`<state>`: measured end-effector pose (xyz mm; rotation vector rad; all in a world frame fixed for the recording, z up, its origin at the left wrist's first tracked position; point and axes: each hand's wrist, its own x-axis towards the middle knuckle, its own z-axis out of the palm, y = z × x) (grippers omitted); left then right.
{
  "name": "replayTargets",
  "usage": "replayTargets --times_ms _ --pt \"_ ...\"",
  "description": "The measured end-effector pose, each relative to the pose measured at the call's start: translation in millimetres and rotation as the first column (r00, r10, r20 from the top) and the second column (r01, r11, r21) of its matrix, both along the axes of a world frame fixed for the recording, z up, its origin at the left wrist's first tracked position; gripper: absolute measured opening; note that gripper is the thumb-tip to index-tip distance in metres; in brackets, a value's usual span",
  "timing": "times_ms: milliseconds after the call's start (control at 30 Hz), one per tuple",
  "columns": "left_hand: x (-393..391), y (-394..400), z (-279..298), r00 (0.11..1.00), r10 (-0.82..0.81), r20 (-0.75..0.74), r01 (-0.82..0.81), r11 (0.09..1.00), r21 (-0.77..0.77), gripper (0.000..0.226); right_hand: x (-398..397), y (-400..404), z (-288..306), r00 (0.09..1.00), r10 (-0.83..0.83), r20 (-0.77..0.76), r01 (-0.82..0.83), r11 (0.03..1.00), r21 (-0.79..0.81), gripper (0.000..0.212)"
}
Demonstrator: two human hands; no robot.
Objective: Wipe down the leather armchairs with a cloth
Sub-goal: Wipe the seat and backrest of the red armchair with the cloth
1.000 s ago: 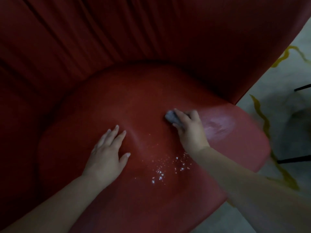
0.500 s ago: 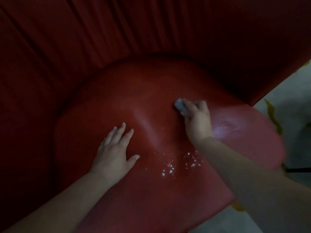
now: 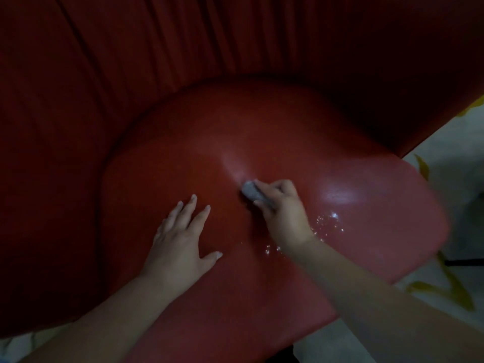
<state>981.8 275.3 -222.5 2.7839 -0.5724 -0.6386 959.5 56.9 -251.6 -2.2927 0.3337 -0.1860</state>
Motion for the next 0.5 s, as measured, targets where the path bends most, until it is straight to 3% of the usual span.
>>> replayTargets --times_ms 100,200,300,400,500 --pt "-8 4 -3 0.999 -0.034 0.006 0.034 0.999 -0.007 0.097 -3 -24 3 0.99 -0.142 -0.021 0.139 0.985 -0.098 0.034" --pt "-13 5 -5 0.999 -0.049 0.014 0.049 0.999 -0.014 0.098 -19 5 8 0.996 -0.055 -0.074 0.059 0.997 0.044 0.024" --pt "-14 3 -5 0.999 -0.045 0.019 0.046 0.999 -0.023 0.097 -30 20 22 1.0 0.011 0.025 -0.011 1.0 0.012 0.037" --pt "-17 0 -4 0.997 -0.073 0.016 0.074 0.997 -0.023 0.097 -35 -20 30 0.977 -0.174 0.123 0.182 0.982 -0.056 0.043" --pt "-17 -5 -3 0.995 -0.1 0.015 0.101 0.995 -0.018 0.096 -56 -79 26 0.932 -0.349 0.097 0.361 0.911 -0.198 0.045"
